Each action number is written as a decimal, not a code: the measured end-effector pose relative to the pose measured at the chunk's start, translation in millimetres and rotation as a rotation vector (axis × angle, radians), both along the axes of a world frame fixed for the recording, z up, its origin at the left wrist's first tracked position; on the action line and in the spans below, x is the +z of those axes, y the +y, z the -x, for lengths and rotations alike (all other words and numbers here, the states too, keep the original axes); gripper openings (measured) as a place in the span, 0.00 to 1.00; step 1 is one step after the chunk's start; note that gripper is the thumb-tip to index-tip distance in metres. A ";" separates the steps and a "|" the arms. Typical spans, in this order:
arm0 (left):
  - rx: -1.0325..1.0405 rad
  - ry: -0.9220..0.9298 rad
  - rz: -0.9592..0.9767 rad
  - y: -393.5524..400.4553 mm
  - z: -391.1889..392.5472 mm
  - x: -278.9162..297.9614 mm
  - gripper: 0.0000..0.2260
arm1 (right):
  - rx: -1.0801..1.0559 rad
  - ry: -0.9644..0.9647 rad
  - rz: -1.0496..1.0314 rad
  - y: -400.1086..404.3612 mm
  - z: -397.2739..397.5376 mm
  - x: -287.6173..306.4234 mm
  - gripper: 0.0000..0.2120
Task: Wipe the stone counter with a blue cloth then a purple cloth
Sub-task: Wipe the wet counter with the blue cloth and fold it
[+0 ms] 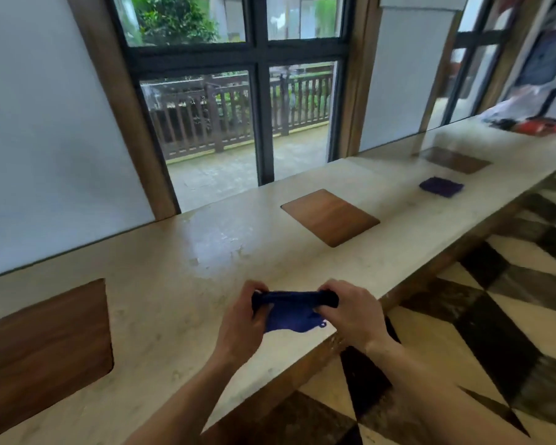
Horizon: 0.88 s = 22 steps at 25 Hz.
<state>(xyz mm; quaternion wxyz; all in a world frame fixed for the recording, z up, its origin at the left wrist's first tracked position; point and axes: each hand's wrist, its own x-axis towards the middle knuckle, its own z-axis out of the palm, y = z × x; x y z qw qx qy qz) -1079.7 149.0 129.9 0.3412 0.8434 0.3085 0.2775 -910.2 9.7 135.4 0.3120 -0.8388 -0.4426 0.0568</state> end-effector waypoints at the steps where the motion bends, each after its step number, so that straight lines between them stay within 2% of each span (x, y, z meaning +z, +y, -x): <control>1: -0.051 -0.029 -0.007 -4.9 -25.0 9.2 0.11 | -0.051 0.034 -0.020 -15.9 -17.2 9.6 0.09; 7: -0.362 -0.144 -0.026 -37.7 -155.4 41.6 0.10 | -0.323 0.104 -0.165 -95.6 -101.0 47.6 0.10; 11: -0.511 -0.191 0.006 -45.8 -226.4 48.1 0.11 | -0.430 0.175 -0.303 -117.9 -141.7 58.8 0.08; 15: -0.602 -0.191 0.006 -34.3 -300.4 42.1 0.15 | -0.495 0.119 -0.289 -116.3 -193.2 61.9 0.08; 22: -0.794 -0.145 0.101 -17.2 -428.8 45.6 0.12 | -0.678 0.063 -0.290 -113.4 -281.7 62.2 0.10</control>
